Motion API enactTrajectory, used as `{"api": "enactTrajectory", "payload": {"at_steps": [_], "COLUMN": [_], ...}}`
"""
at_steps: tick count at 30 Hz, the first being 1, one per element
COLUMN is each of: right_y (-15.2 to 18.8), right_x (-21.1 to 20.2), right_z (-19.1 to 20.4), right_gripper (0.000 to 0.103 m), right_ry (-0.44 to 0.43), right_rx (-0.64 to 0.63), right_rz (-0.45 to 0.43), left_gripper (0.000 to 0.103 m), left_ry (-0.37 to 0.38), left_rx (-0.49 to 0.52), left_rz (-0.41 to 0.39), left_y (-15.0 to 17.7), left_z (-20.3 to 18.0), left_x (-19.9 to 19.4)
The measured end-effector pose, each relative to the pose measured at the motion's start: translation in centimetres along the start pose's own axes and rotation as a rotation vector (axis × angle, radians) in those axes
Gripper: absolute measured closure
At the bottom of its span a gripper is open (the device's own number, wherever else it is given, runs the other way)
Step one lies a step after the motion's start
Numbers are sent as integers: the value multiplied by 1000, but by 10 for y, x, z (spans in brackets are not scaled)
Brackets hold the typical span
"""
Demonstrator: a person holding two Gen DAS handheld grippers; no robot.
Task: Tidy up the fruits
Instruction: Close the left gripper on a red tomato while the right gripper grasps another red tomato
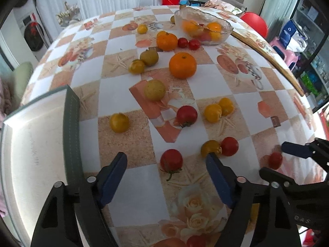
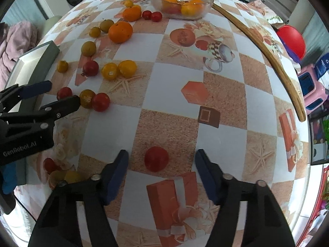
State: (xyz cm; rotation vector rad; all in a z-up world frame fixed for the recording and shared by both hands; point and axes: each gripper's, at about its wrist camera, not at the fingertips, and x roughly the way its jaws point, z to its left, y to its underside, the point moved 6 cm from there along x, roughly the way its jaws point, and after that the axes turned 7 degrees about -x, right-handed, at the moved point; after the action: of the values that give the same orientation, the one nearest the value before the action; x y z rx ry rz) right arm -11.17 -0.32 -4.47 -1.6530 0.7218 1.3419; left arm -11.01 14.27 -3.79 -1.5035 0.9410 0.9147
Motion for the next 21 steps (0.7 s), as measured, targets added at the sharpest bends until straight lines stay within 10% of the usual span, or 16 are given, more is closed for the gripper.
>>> {"api": "enactTrajectory", "payload": {"at_steps": [18,21], "right_y": [9,6], "right_x": [-5,-7], "right_z": [1,6], "right_gripper": [45,69], "right_ry": [-4,-21], "right_rx": [15,2], "right_rz": [-14,-20], "left_gripper": [30,30], "left_ry": [15,45], "left_rx": [85,61], "left_rz": [-65,-67], "left_y": [-11,-13], "left_z": [-10,-13], "left_x": [-5,-3]}}
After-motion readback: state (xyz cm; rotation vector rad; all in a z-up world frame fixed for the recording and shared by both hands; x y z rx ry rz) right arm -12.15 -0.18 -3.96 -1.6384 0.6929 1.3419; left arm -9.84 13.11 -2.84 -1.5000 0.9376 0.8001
